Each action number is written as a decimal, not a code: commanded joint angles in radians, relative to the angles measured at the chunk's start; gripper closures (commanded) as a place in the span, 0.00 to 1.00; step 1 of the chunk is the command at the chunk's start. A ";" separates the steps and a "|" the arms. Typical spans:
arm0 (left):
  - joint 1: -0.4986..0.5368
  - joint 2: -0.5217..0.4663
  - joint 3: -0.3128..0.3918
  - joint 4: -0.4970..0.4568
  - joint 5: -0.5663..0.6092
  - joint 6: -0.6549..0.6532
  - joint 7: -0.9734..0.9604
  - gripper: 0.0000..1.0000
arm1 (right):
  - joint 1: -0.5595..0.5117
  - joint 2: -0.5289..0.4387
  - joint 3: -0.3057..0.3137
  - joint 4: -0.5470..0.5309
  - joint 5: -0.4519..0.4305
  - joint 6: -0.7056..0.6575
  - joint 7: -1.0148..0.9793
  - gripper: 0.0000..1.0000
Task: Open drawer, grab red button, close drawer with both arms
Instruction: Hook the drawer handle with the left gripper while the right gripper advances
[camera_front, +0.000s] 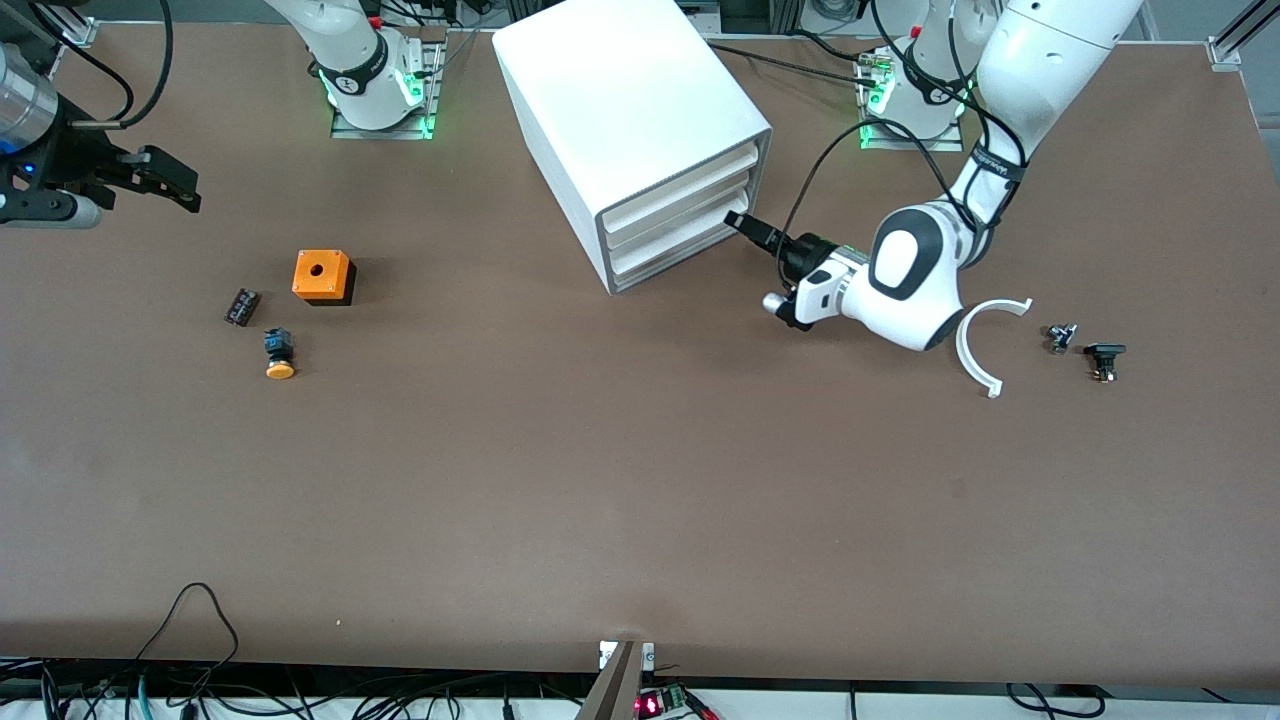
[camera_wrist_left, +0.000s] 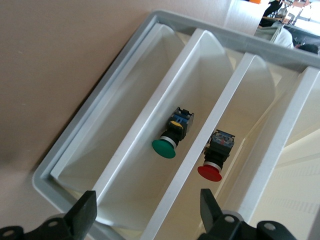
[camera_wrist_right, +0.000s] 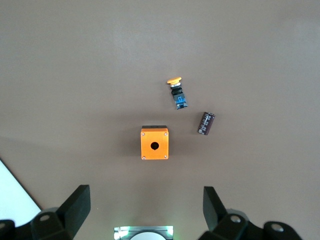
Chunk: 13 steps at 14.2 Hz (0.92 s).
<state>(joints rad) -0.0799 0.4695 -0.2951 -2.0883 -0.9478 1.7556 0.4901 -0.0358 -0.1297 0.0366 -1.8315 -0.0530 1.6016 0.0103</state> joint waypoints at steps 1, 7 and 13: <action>0.005 -0.009 -0.048 -0.052 -0.031 0.050 0.050 0.09 | -0.009 0.059 -0.011 0.024 0.019 0.032 -0.012 0.00; 0.003 -0.006 -0.085 -0.079 -0.054 0.062 0.051 0.15 | 0.049 0.139 0.003 0.057 0.071 0.032 0.002 0.00; 0.005 -0.008 -0.156 -0.095 -0.068 0.140 0.061 0.81 | 0.144 0.217 0.003 0.124 0.085 0.043 -0.012 0.00</action>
<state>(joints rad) -0.0833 0.4698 -0.4376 -2.1644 -0.9834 1.8815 0.5181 0.0733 0.0624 0.0446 -1.7505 0.0115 1.6501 0.0105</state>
